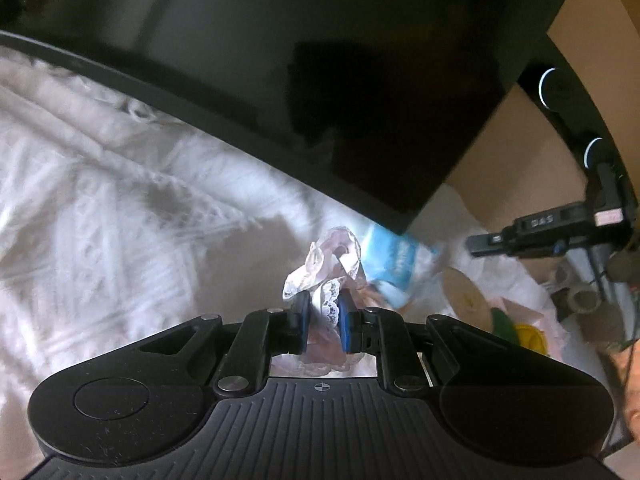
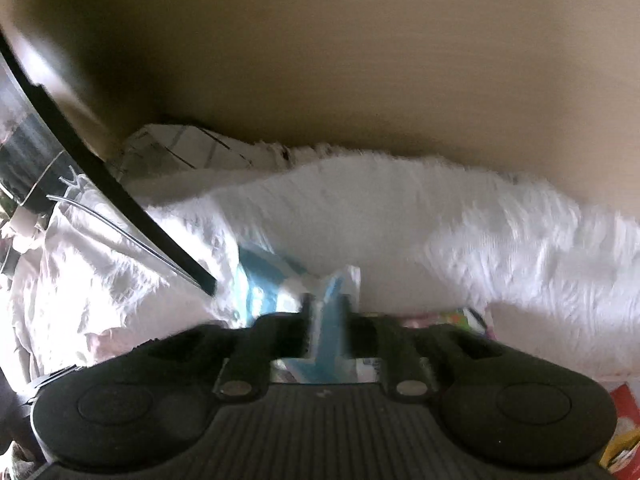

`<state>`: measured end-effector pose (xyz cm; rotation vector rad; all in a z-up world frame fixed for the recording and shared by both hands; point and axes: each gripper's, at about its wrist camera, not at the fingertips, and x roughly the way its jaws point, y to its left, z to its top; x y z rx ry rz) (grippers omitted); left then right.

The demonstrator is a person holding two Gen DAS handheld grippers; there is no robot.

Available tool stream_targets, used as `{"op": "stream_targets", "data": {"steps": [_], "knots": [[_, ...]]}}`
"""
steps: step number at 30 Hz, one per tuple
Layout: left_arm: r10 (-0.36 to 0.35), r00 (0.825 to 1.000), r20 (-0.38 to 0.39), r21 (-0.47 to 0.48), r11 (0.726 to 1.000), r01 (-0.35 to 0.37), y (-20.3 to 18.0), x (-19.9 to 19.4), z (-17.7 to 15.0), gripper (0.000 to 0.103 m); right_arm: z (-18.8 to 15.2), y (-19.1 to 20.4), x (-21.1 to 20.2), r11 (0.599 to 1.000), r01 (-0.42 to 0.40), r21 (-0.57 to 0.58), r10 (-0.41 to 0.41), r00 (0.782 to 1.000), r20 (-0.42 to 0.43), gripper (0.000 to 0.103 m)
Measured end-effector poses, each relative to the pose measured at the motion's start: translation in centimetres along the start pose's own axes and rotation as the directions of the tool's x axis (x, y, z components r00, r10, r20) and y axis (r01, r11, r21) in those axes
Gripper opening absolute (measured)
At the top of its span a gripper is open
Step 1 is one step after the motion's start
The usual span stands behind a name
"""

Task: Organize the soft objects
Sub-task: 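Grasp the blue-and-white packet with the right tool while the left tool holds the scrunchie, then set the scrunchie and blue packet down beside the jars and open both tools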

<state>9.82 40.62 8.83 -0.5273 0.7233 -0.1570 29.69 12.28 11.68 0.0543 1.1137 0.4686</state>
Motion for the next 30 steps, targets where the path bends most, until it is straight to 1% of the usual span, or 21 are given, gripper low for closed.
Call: {"op": "stream_targets", "data": {"steps": [1, 2, 4, 7, 10, 13, 14, 16, 18, 19, 20, 21, 23, 26, 28, 29, 30], "knots": [[-0.017, 1.000, -0.012, -0.016, 1.000, 0.017, 0.1, 0.3, 0.1, 0.017, -0.1, -0.4, 0.3, 1.000, 0.007, 0.027, -0.007, 1.000, 0.001, 0.062], [-0.040, 0.999, -0.022, -0.038, 0.999, 0.039, 0.2, 0.5, 0.2, 0.017, -0.2, -0.8, 0.3, 0.999, 0.009, 0.048, -0.009, 1.000, 0.005, 0.068], [-0.072, 0.997, -0.028, -0.068, 0.995, 0.070, 0.3, 0.3, 0.2, 0.018, -0.1, -1.1, 0.9, 0.998, -0.004, 0.063, 0.004, 1.000, -0.007, 0.068], [-0.079, 0.996, -0.035, -0.067, 0.995, 0.077, 0.6, -0.3, 0.1, 0.018, 0.5, -0.4, 3.3, 1.000, -0.017, 0.025, 0.018, 0.999, -0.050, 0.068], [-0.069, 0.996, -0.049, -0.078, 0.995, 0.065, 1.4, -0.8, -0.4, 0.018, 1.1, 0.7, 5.8, 0.999, 0.016, -0.030, -0.018, 0.996, -0.082, 0.069], [-0.060, 0.997, -0.054, -0.127, 0.991, 0.052, 3.0, -1.1, -0.8, 0.018, 1.6, 1.3, 8.1, 0.999, -0.015, -0.033, 0.011, 0.993, -0.114, 0.082], [-0.059, 0.997, -0.052, -0.153, 0.987, 0.050, 3.6, -1.4, -0.9, 0.018, 1.8, 1.4, 8.5, 0.999, -0.023, -0.025, 0.020, 0.993, -0.120, 0.084], [-0.082, 0.996, -0.039, -0.206, 0.976, 0.072, 4.6, -2.2, -0.9, 0.017, 1.8, 1.7, 9.3, 0.999, -0.048, -0.008, 0.047, 0.991, -0.125, 0.084], [-0.118, 0.993, -0.023, -0.250, 0.962, 0.109, 5.4, -2.8, -0.9, 0.017, 1.7, 1.9, 9.6, 0.997, -0.071, -0.004, 0.070, 0.990, -0.122, 0.075], [-0.129, 0.992, -0.014, -0.264, 0.957, 0.120, 5.7, -3.0, -0.9, 0.017, 1.6, 2.2, 9.5, 0.996, -0.090, -0.018, 0.087, 0.988, -0.129, 0.066], [-0.137, 0.990, -0.007, -0.280, 0.951, 0.130, 5.9, -3.1, -0.8, 0.017, 1.6, 2.4, 9.1, 0.994, -0.100, -0.040, 0.095, 0.987, -0.128, 0.061], [-0.146, 0.989, -0.001, -0.297, 0.945, 0.139, 6.2, -3.2, -0.9, 0.017, 1.5, 2.7, 8.7, 0.993, -0.103, -0.060, 0.096, 0.989, -0.115, 0.058], [-0.171, 0.985, 0.008, -0.331, 0.929, 0.164, 6.6, -3.1, -1.0, 0.017, 1.6, 3.0, 7.7, 0.991, -0.110, -0.073, 0.103, 0.990, -0.097, 0.049], [-0.244, 0.969, 0.030, -0.408, 0.882, 0.235, 7.4, -2.8, -1.3, 0.017, 1.7, 3.0, 5.4, 0.991, -0.109, -0.082, 0.104, 0.993, -0.062, 0.047], [-0.277, 0.960, 0.037, -0.438, 0.859, 0.265, 7.4, -2.4, -1.4, 0.017, 1.6, 3.1, 3.7, 0.991, -0.096, -0.089, 0.093, 0.995, -0.033, 0.047], [-0.290, 0.956, 0.031, -0.430, 0.860, 0.275, 7.1, -2.2, -1.3, 0.017, 1.6, 3.1, 2.9, 0.992, -0.093, -0.090, 0.091, 0.996, -0.022, 0.047], [-0.293, 0.956, 0.011, -0.408, 0.872, 0.271, 6.6, -1.9, -1.2, 0.017, 1.5, 2.8, 1.8, 0.991, -0.092, -0.092, 0.091, 0.996, -0.012, 0.047]]}}
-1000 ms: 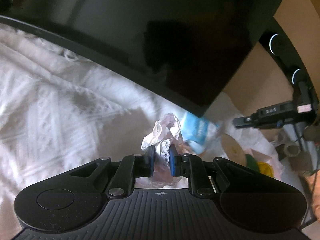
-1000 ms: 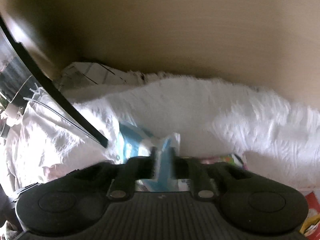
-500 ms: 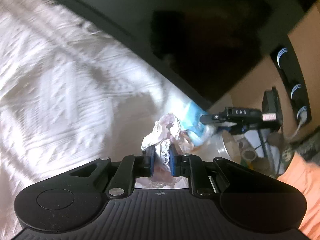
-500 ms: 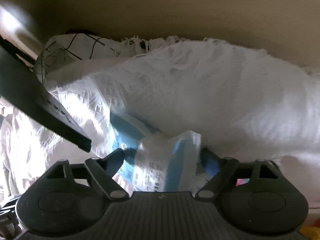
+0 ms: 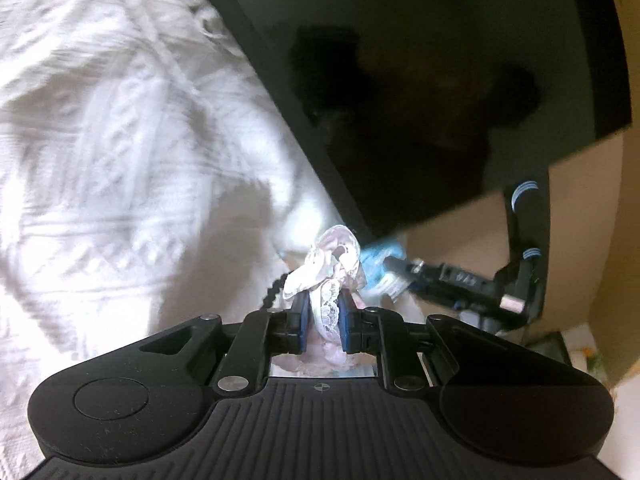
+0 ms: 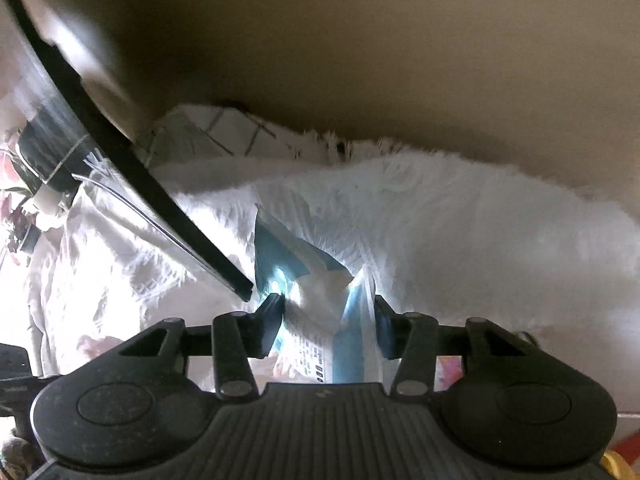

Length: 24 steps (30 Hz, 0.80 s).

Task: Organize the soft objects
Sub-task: 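Set the scrunchie and blue packet down beside the jars and open both tools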

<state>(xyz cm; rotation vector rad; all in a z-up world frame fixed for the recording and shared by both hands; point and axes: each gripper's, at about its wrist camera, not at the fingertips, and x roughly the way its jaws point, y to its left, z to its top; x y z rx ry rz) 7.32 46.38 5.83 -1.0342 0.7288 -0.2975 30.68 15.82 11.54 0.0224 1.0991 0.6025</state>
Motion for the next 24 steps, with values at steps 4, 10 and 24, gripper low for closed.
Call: {"op": "stream_targets", "data": {"steps": [4, 10, 24], "knots": [[0.205, 0.976, -0.080, 0.275, 0.945, -0.176, -3.3, 2.8, -2.4, 0.019, -1.0, 0.4, -4.5, 0.999, 0.030, -0.021, -0.029, 0.998, 0.057, 0.047], [0.344, 0.932, -0.114, 0.624, 0.755, -0.203, -6.8, 5.6, -9.7, 0.025, -5.7, 3.4, -12.7, 0.998, -0.005, -0.065, 0.015, 0.986, 0.165, 0.047], [0.342, 0.901, -0.267, 0.785, 0.619, -0.002, -9.7, 4.5, -15.1, 0.025, -23.5, 0.3, -7.1, 0.978, -0.024, 0.206, 0.036, 0.998, -0.052, 0.054]]}}
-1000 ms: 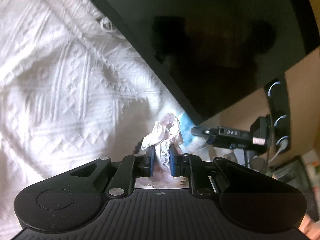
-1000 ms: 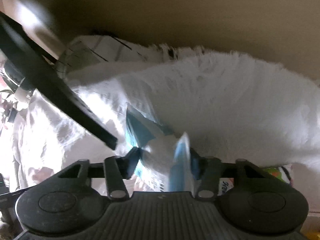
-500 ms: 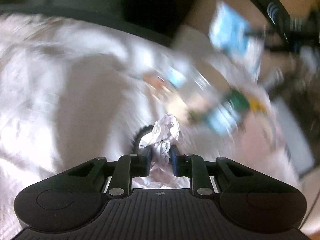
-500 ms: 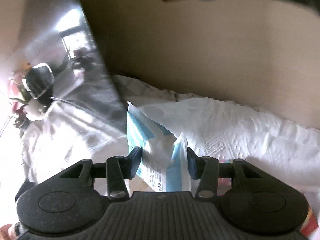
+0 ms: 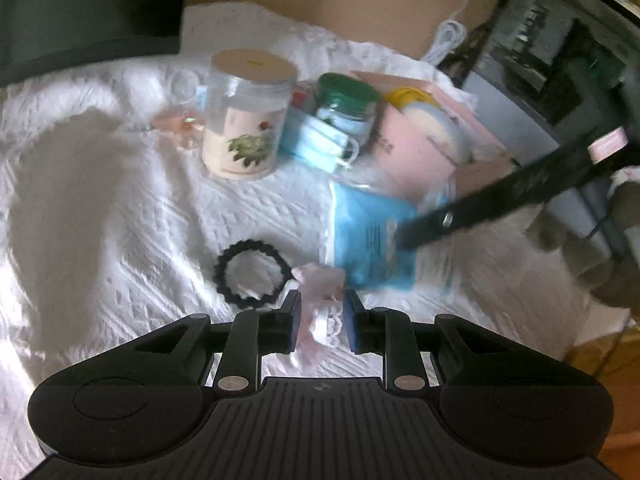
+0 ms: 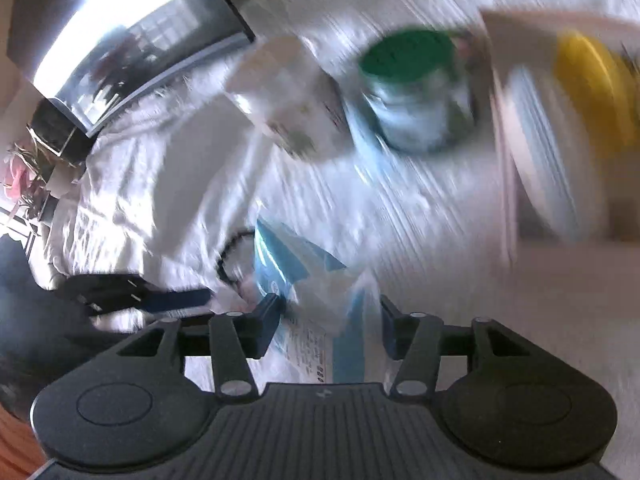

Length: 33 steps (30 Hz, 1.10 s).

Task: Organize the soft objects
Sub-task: 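Set the scrunchie and blue packet down beside the jars and open both tools, then grasp the black beaded bracelet with the left tool while the right tool grasps the lace scrunchie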

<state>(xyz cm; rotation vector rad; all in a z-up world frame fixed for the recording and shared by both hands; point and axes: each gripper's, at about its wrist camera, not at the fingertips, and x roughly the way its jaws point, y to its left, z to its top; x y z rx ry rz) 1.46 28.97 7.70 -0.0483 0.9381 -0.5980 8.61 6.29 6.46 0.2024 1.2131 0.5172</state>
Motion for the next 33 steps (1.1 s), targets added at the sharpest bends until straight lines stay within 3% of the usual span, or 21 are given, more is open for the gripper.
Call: {"op": "stream_targets", "data": {"steps": [3, 6, 9, 12, 14, 17, 19, 25, 28, 33], "knots": [[-0.033, 0.998, 0.054, -0.017, 0.999, 0.034, 0.3, -1.4, 0.3, 0.026, -1.4, 0.1, -1.1, 0.998, 0.035, -0.058, -0.033, 0.999, 0.028, 0.061], [0.077, 0.992, 0.097, -0.170, 0.984, -0.060, 2.5, -1.2, 0.7, 0.026, -2.5, 0.3, -2.5, 0.989, 0.082, -0.125, -0.069, 0.992, 0.102, 0.063], [0.158, 0.985, 0.066, -0.298, 0.946, -0.131, 4.6, 0.5, 0.6, 0.026, -3.3, 0.9, -3.7, 0.974, 0.133, -0.184, -0.101, 0.980, 0.169, 0.067], [0.198, 0.980, 0.003, -0.254, 0.948, -0.191, 4.0, 2.6, 0.8, 0.026, -4.0, 1.2, -4.2, 0.947, 0.203, -0.249, -0.149, 0.964, 0.220, 0.069], [0.236, 0.971, -0.029, -0.200, 0.951, -0.237, 3.4, 3.7, 1.0, 0.026, -4.8, 1.4, -4.3, 0.917, 0.277, -0.286, -0.199, 0.942, 0.271, 0.071], [0.238, 0.971, -0.023, -0.174, 0.955, -0.238, 3.0, 4.2, 1.3, 0.030, -6.3, 1.2, -4.2, 0.861, 0.379, -0.339, -0.265, 0.903, 0.337, 0.072], [0.237, 0.971, -0.021, -0.170, 0.957, -0.237, 3.0, 4.4, 1.4, 0.032, -7.0, 0.7, -4.0, 0.846, 0.411, -0.340, -0.289, 0.889, 0.356, 0.072], [0.229, 0.972, 0.045, -0.289, 0.935, -0.207, 3.5, 3.8, 0.1, 0.032, -8.3, -1.9, -2.8, 0.874, 0.376, -0.309, -0.296, 0.915, 0.275, 0.073], [0.258, 0.965, 0.045, -0.254, 0.937, -0.239, 2.7, 3.9, 0.1, 0.032, -9.3, -3.0, -2.0, 0.873, 0.380, -0.305, -0.317, 0.919, 0.235, 0.073], [0.334, 0.942, 0.024, -0.181, 0.928, -0.325, 1.3, 4.6, 0.5, 0.026, -9.8, -3.9, -2.2, 0.891, 0.361, -0.275, -0.302, 0.924, 0.233, 0.083]]}}
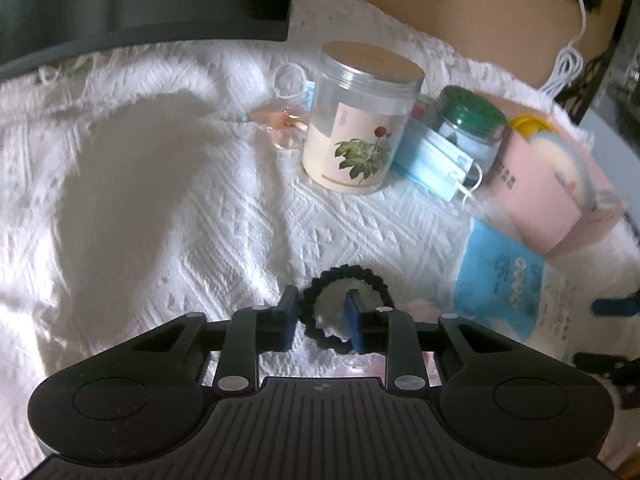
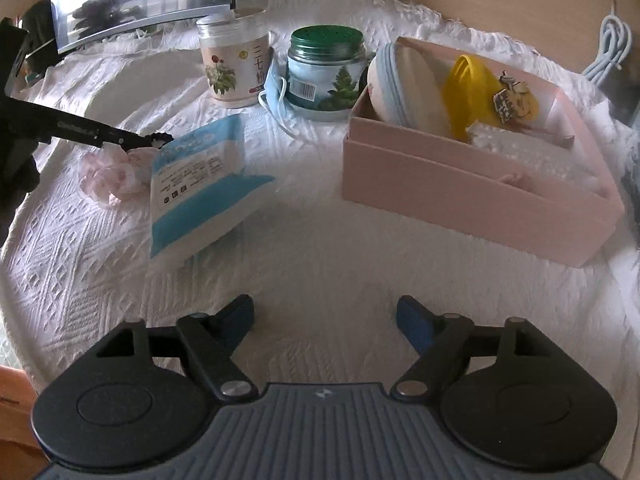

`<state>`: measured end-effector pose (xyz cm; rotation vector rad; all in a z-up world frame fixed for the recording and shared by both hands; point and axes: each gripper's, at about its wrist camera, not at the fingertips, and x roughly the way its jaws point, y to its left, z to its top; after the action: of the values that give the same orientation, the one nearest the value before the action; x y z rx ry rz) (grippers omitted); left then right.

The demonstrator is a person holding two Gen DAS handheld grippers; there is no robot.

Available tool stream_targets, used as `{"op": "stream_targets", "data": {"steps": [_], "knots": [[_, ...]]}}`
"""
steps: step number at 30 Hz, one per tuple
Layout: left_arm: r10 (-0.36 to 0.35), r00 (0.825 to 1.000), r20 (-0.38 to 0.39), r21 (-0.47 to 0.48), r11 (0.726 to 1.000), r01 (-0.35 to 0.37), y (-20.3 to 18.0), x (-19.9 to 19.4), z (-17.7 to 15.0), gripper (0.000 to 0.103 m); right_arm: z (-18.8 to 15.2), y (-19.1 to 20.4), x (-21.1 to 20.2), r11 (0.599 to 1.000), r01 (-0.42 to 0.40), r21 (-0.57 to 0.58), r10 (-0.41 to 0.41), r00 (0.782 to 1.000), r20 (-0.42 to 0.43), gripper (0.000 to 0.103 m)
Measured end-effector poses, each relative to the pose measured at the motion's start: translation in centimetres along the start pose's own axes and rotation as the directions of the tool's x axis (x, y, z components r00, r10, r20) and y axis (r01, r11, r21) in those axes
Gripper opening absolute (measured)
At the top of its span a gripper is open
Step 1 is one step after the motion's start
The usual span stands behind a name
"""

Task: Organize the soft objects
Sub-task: 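Grasp the black beaded bracelet with the left tool while the right tool grasps the lace scrunchie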

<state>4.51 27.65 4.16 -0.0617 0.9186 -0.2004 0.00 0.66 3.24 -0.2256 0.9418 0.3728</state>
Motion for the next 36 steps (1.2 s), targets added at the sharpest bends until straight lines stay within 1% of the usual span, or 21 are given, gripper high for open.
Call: {"op": "stream_targets", "data": {"steps": [2, 3, 4, 5, 9, 13, 15, 16, 17, 19, 21, 24, 27, 28, 30, 31, 33, 34, 36], "knots": [[0.018, 1.000, 0.003, 0.012, 1.000, -0.019, -0.1, 0.0, -0.1, 0.021, -0.3, 0.2, 0.2, 1.000, -0.010, -0.004, 0.010, 1.000, 0.002, 0.094], [0.027, 1.000, 0.006, 0.013, 1.000, -0.027, -0.1, 0.0, -0.1, 0.018, -0.5, 0.3, 0.3, 1.000, -0.007, -0.004, 0.007, 1.000, 0.001, 0.096], [0.031, 0.999, 0.009, 0.012, 0.999, -0.031, -0.1, 0.0, -0.2, 0.016, -0.6, 0.3, 0.5, 1.000, 0.000, 0.004, 0.000, 1.000, 0.001, 0.101], [0.036, 0.999, 0.012, 0.011, 0.999, -0.037, -0.1, 0.0, -0.3, 0.015, -0.8, 0.3, 0.5, 1.000, 0.001, 0.015, -0.001, 1.000, -0.002, 0.103], [0.050, 0.998, 0.027, 0.021, 0.999, -0.050, -0.2, -0.2, -0.7, 0.011, -0.8, 0.4, 0.7, 1.000, -0.001, 0.013, 0.001, 1.000, -0.006, 0.103], [0.039, 0.999, 0.036, -0.003, 0.999, -0.039, 0.1, -0.9, -1.2, 0.010, -0.2, 0.4, 0.8, 1.000, -0.009, -0.012, 0.009, 0.999, -0.038, 0.103], [0.045, 0.998, 0.048, -0.026, 0.999, -0.044, 0.6, -1.6, -1.5, 0.010, 0.2, 0.4, 0.6, 0.999, -0.006, -0.032, 0.005, 0.999, -0.044, 0.098], [0.048, 0.997, 0.058, -0.038, 0.998, -0.045, 0.9, -2.1, -1.7, 0.010, 0.5, 0.6, 0.1, 0.999, 0.012, -0.044, -0.013, 1.000, -0.020, 0.095], [0.052, 0.996, 0.070, -0.049, 0.998, -0.048, 1.1, -2.6, -1.9, 0.010, 0.8, 0.7, -0.4, 0.998, 0.024, -0.057, -0.024, 1.000, 0.011, 0.095], [0.062, 0.994, 0.094, -0.073, 0.996, -0.056, 1.7, -3.7, -2.3, 0.010, 2.0, 1.4, -1.7, 0.995, 0.029, -0.091, -0.021, 0.996, 0.086, 0.095], [0.074, 0.991, 0.115, -0.095, 0.994, -0.063, 2.3, -4.7, -2.9, 0.010, 3.4, 2.4, -2.8, 0.992, 0.013, -0.125, 0.005, 0.990, 0.144, 0.095], [0.095, 0.986, 0.136, -0.134, 0.988, -0.077, 3.3, -5.9, -3.7, 0.010, 5.3, 4.5, -3.4, 0.982, -0.042, -0.182, 0.076, 0.979, 0.189, 0.095], [0.112, 0.983, 0.148, -0.176, 0.981, -0.085, 4.2, -7.0, -4.5, 0.010, 6.9, 7.7, -2.6, 0.961, -0.119, -0.249, 0.167, 0.969, 0.180, 0.095], [0.113, 0.982, 0.152, -0.187, 0.979, -0.084, 4.5, -7.4, -4.8, 0.010, 7.3, 9.2, -2.1, 0.948, -0.148, -0.282, 0.201, 0.965, 0.170, 0.095], [0.117, 0.980, 0.161, -0.203, 0.976, -0.083, 4.9, -8.1, -5.3, 0.010, 7.5, 12.0, -1.0, 0.919, -0.179, -0.352, 0.246, 0.957, 0.156, 0.095], [0.118, 0.980, 0.163, -0.211, 0.974, -0.082, 5.2, -8.5, -5.5, 0.010, 7.5, 13.1, -0.4, 0.906, -0.177, -0.384, 0.251, 0.956, 0.153, 0.094], [0.124, 0.978, 0.167, -0.227, 0.970, -0.084, 5.7, -9.0, -6.0, 0.010, 7.3, 15.7, 1.2, 0.876, -0.146, -0.459, 0.238, 0.960, 0.149, 0.091], [0.128, 0.978, 0.168, -0.236, 0.968, -0.086, 5.9, -9.1, -6.2, 0.010, 7.1, 16.8, 2.1, 0.859, -0.131, -0.495, 0.227, 0.964, 0.139, 0.088], [0.137, 0.976, 0.170, -0.258, 0.962, -0.090, 6.4, -9.4, -6.7, 0.010, 6.5, 18.6, 3.9, 0.822, -0.081, -0.563, 0.176, 0.977, 0.117, 0.078]]}}
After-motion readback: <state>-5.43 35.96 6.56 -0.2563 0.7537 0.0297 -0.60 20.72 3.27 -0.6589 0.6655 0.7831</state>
